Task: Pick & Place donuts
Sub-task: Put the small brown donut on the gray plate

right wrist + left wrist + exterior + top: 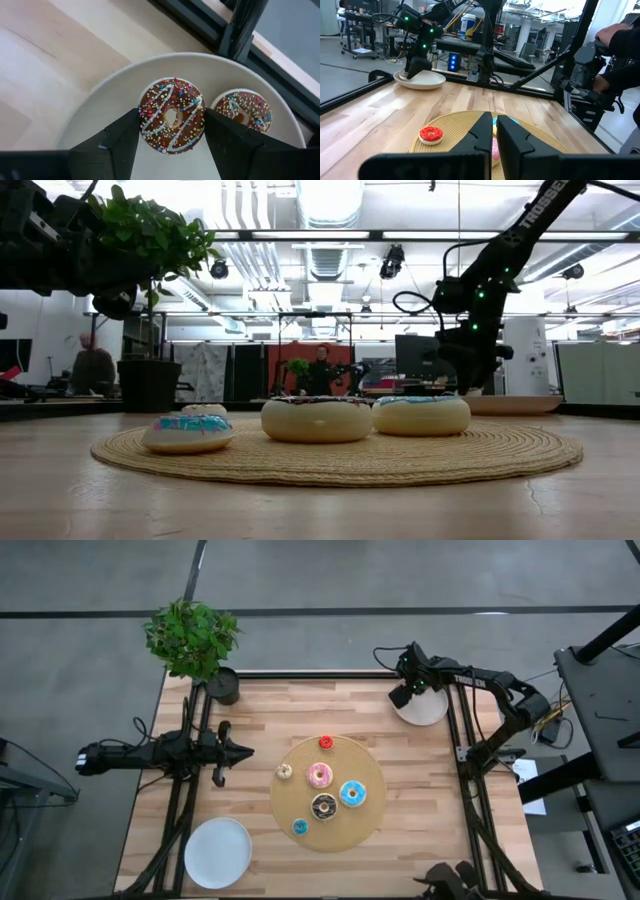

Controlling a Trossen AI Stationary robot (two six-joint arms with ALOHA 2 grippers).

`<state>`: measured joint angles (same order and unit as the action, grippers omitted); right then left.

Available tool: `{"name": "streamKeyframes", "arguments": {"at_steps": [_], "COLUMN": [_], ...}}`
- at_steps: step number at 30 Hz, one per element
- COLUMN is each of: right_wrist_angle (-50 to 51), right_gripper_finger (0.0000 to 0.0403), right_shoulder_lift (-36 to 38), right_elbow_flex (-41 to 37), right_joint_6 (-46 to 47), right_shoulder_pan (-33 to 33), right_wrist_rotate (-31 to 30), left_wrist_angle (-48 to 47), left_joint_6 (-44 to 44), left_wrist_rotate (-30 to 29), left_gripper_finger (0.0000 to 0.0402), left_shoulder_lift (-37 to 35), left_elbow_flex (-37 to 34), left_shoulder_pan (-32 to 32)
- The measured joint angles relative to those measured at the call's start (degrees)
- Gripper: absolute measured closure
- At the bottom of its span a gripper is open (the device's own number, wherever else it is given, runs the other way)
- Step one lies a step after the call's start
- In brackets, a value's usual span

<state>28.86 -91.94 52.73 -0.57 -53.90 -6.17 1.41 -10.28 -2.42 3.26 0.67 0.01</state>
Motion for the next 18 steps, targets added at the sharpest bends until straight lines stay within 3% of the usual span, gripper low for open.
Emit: {"name": "streamKeyframes", "arguments": {"at_steps": [18], "right_wrist_angle": [-2.6], "right_gripper_finger": [0.0197], "right_shoulder_lift": [-1.92], "right_elbow_flex": [-0.26], "right_joint_6": [-1.12], "right_shoulder_pan": [-0.95], "right_wrist_rotate": [0.13], "left_wrist_angle": [0.0], "left_joint_6": [-0.01], "left_wrist_rotate": [0.0], "left_gripper_finger": [0.0401], "left_shoulder_lift": [-0.01], "left_elbow_flex": [0.0], "left_shoulder_pan": [0.01]}}
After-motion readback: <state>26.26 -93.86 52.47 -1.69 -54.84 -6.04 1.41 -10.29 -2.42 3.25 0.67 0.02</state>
